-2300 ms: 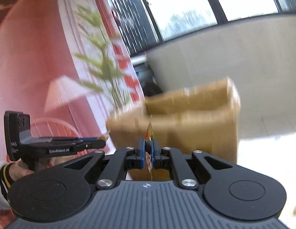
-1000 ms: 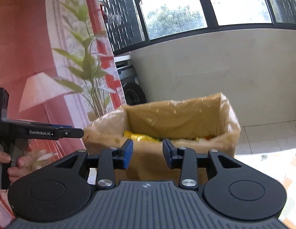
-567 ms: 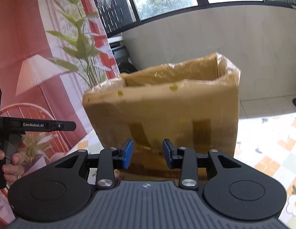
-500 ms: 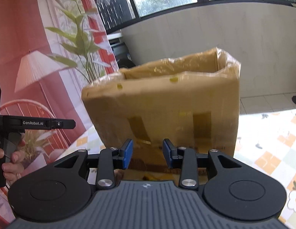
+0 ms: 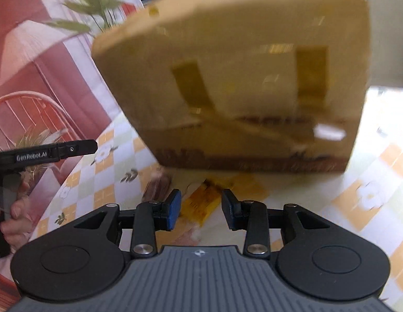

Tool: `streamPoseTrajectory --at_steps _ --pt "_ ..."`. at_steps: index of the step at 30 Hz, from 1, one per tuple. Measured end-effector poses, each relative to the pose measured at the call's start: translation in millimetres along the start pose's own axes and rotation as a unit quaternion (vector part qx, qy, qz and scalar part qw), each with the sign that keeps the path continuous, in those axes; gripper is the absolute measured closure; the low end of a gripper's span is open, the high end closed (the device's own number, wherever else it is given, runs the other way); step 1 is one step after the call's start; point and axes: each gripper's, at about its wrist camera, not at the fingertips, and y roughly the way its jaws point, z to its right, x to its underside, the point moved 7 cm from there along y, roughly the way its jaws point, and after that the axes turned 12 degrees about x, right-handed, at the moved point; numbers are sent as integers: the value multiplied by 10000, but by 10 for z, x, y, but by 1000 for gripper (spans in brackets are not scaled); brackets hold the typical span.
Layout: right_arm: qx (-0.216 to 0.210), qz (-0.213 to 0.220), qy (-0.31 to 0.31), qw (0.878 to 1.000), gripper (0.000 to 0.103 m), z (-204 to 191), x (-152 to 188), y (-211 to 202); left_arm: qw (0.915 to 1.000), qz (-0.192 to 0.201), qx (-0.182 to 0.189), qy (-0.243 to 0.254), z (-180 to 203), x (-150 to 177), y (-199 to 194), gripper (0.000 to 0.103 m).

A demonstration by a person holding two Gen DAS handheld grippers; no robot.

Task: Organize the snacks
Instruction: 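Move both open tools back to the snacks beside the cardboard box, then grasp the brown jerky packet with the left tool while the right tool grasps the yellow-orange candy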

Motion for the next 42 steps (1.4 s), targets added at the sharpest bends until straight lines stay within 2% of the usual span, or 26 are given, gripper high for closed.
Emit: streamPoseTrajectory --at_steps 7,9,11,14,16,21,30,37,39,42 --pt "318 -593 -126 9977 65 -149 -61 455 9999 4 -118 -49 -101 189 130 46" --pt "495 -712 24 9962 59 -129 -82 563 9999 16 -154 -73 -128 235 148 46" --pt "652 -802 377 9939 47 -59 -90 648 9997 12 -173 -166 -155 279 157 46" --pt "878 -951 811 9883 46 47 -73 766 9993 45 -155 -323 -194 321 172 46" --pt "924 -883 829 9883 46 43 -101 785 9990 64 -141 -409 -196 344 183 46" --pt "1071 -834 467 9896 46 -72 -88 825 9982 155 -124 -574 -187 393 197 46" --pt "1267 -643 -268 9895 45 -270 -44 884 9980 56 -207 -595 -130 491 199 46" --pt "1237 -335 -1206 9844 47 -315 107 835 9975 -37 -328 -629 -107 550 146 46" --pt "1123 -263 -1160 9865 48 -278 125 816 9975 -65 -341 -620 -83 557 144 46" --pt "1080 -200 -1193 9868 64 -203 110 768 9977 -105 -355 -574 -21 568 146 46"
